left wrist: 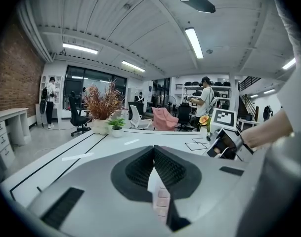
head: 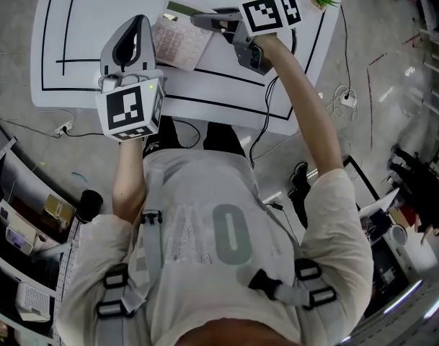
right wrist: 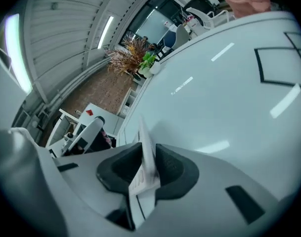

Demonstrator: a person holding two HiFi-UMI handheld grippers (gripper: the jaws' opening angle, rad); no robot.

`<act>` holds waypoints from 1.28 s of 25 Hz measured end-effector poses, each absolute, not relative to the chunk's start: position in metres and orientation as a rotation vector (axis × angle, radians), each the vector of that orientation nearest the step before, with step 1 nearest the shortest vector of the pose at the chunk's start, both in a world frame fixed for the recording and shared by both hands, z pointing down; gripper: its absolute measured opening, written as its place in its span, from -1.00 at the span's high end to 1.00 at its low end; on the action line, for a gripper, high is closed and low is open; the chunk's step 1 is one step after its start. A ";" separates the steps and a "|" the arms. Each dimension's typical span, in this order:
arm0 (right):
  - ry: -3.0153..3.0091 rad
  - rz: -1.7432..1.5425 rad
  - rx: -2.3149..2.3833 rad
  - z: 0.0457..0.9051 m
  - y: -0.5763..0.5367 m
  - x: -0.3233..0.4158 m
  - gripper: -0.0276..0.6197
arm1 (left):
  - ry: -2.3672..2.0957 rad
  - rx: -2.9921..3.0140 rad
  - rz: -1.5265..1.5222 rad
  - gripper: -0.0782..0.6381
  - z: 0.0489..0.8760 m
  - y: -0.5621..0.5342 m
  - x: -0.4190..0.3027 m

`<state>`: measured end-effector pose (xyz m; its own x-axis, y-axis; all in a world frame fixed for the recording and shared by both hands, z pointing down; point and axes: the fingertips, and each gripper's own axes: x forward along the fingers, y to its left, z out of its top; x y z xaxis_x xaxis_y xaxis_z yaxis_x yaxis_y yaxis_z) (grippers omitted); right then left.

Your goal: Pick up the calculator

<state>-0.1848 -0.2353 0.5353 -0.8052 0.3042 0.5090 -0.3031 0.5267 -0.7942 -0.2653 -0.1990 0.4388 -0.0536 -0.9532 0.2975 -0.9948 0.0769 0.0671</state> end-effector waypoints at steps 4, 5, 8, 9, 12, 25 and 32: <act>-2.112 1.492 -0.058 0.532 -0.213 -0.197 0.68 | -2.103 1.952 0.229 0.72 0.436 -0.197 -0.268; -2.103 1.536 -0.063 0.531 -0.211 -0.201 0.68 | -2.106 1.951 0.230 0.72 0.435 -0.197 -0.268; -2.089 1.617 -0.061 0.529 -0.213 -0.206 0.68 | -2.116 1.943 0.231 0.72 0.434 -0.198 -0.267; -2.089 1.626 -0.057 0.528 -0.214 -0.206 0.68 | -2.117 1.941 0.232 0.72 0.434 -0.198 -0.266; -2.093 1.628 -0.046 0.528 -0.217 -0.204 0.68 | -2.117 1.937 0.233 0.72 0.436 -0.196 -0.263; -2.113 1.588 -0.014 0.525 -0.222 -0.201 0.68 | -2.148 1.940 0.217 0.72 0.422 -0.193 -0.268; -2.181 1.572 0.085 0.511 -0.230 -0.201 0.68 | -2.217 1.964 0.202 0.72 0.402 -0.189 -0.284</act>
<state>-0.2009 -0.2302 0.5113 -0.8979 0.2063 0.3888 -0.3036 0.3493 -0.8865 -0.2843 -0.1893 0.4019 -0.1165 -0.9689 0.2182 -0.9924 0.1222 0.0129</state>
